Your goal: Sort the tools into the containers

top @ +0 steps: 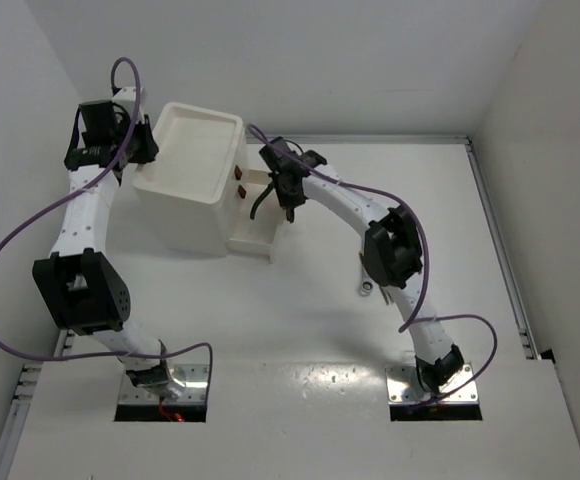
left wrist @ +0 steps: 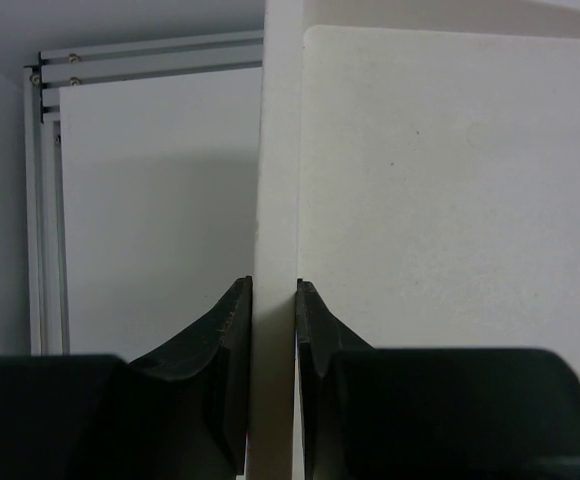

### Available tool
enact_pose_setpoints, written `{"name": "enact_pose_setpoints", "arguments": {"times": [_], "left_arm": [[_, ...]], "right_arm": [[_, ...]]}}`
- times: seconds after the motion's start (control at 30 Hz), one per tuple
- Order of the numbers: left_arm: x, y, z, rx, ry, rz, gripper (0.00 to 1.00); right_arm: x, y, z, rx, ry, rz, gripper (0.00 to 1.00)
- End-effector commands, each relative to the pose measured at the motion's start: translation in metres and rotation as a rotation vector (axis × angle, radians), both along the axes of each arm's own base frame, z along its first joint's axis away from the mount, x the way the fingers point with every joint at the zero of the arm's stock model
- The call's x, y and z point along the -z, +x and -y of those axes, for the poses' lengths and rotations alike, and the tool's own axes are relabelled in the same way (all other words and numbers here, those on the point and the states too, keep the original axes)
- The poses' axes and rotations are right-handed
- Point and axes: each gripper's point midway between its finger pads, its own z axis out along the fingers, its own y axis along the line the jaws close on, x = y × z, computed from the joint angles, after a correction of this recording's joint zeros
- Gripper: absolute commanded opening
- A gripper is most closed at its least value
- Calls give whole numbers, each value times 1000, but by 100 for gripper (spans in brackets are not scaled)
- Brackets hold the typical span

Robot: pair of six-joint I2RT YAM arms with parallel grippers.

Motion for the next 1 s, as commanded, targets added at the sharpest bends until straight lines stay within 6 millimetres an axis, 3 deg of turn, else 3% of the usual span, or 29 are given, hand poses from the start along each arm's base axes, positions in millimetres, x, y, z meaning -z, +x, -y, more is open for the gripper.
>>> {"name": "enact_pose_setpoints", "arguments": {"times": [0.0,0.13,0.27,0.5,0.73,0.87,0.93,0.97], "left_arm": [[60,-28,32,23,-119,-232,0],[64,-30,32,23,-120,-241,0],[60,-31,32,23,-119,-232,0],[58,-29,33,31,-123,-223,0],[58,-29,35,39,-128,-222,0],[61,-28,35,38,-130,-231,0],[62,-28,35,38,-130,-231,0],[62,-28,35,38,-130,-231,0]], "right_arm": [[-39,17,-25,21,102,106,0],[-29,18,-41,6,131,102,0],[-41,17,-65,-31,172,134,0],[-15,8,-83,-45,192,78,0],[-27,9,-110,-59,310,88,0],[-13,3,-116,-62,305,59,0],[10,0,-110,-44,270,27,0],[10,0,-111,-36,274,26,0]]}}
